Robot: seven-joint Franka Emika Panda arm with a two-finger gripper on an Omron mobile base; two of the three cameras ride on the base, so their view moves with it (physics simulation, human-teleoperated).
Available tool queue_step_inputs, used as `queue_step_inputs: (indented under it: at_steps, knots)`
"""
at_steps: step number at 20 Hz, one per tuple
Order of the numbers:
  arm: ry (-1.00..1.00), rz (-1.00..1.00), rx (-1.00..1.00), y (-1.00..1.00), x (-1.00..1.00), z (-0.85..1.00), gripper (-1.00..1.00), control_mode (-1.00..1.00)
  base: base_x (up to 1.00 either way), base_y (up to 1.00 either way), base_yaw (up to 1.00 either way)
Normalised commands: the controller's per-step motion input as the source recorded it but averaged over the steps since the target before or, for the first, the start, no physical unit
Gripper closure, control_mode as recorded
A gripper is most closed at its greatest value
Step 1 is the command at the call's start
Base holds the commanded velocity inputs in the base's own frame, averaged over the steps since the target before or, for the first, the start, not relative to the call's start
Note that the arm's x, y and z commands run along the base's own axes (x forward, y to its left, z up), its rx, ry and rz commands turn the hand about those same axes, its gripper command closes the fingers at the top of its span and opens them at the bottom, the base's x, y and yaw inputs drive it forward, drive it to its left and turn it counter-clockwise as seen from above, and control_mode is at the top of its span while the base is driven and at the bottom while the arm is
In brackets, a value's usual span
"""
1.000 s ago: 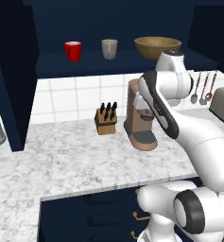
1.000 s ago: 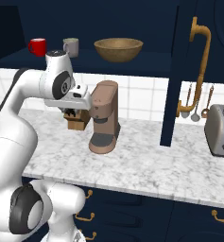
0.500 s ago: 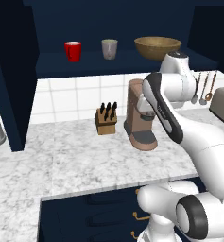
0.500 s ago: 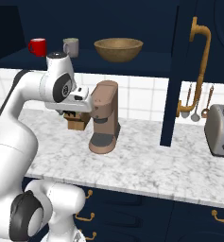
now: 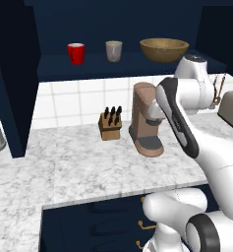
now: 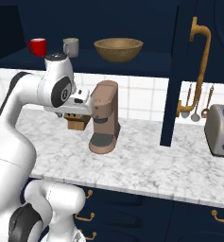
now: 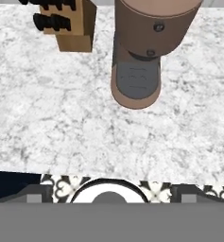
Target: Gather all objects into one cabinet and sort the glasses and bowls to opposite sides.
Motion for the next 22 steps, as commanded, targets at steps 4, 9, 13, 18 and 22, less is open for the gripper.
queue_step_inputs:
  at_steps: [4, 9, 13, 18, 22]
  knots:
    - [-0.21, 0.03, 0.08, 0.0, -0.65, 0.0, -1.0, -1.0, 0.0, 0.0, 0.0]
    - [-0.17, 0.08, 0.01, -0.04, -0.89, -0.01, -1.0, -1.0, 0.0, 0.0, 0.0]
    - [0.0, 0.03, -0.13, -0.03, -0.83, 0.21, -1.0, -1.0, 0.0, 0.0, 0.0]
    - [0.0, 0.0, -0.03, 0.0, -0.22, 0.02, -1.0, -1.0, 0.0, 0.0, 0.0]
    - [0.0, 0.0, 0.0, 0.0, 0.0, 0.0, -1.0, -1.0, 0.0, 0.0, 0.0]
